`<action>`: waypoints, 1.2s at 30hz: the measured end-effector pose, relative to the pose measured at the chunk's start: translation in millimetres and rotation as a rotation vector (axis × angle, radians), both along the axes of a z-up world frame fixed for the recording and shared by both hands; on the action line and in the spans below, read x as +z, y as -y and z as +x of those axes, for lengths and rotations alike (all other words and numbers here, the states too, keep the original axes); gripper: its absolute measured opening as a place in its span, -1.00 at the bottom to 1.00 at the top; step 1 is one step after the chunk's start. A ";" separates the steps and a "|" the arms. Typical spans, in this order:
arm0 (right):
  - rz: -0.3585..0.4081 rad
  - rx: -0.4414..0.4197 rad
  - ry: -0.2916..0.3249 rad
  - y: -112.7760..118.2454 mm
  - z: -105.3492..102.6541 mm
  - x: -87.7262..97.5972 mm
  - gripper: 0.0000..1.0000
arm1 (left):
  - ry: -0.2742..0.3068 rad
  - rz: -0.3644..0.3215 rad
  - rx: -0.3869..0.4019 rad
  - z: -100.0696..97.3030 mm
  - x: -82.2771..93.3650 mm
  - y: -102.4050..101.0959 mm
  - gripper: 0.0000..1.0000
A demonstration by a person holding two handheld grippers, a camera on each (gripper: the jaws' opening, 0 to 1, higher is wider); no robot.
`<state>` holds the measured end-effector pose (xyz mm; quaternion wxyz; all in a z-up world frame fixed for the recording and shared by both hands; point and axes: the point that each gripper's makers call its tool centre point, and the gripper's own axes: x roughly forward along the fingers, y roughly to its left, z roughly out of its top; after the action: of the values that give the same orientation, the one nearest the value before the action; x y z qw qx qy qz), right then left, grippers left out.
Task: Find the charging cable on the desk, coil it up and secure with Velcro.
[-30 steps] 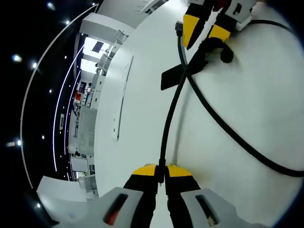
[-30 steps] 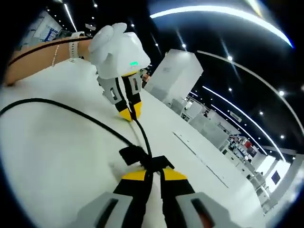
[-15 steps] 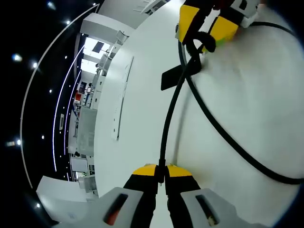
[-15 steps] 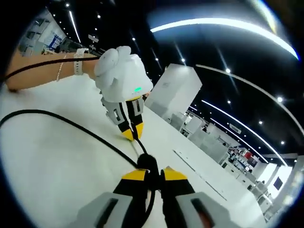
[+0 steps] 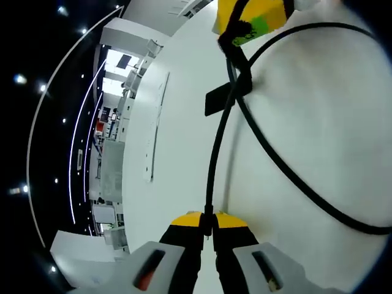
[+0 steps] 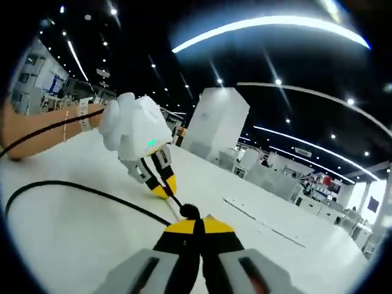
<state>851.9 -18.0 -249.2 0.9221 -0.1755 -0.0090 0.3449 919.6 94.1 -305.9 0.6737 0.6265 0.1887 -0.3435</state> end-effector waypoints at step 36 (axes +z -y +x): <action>-0.139 0.070 -0.400 -4.3 55.8 -53.7 -0.95 | -0.002 0.060 -0.059 -3.0 -2.3 -0.1 -0.86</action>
<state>907.7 -13.7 -302.9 0.8786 -0.1664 0.1921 0.4044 916.6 94.2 -308.2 0.6440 0.6514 0.1810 -0.3581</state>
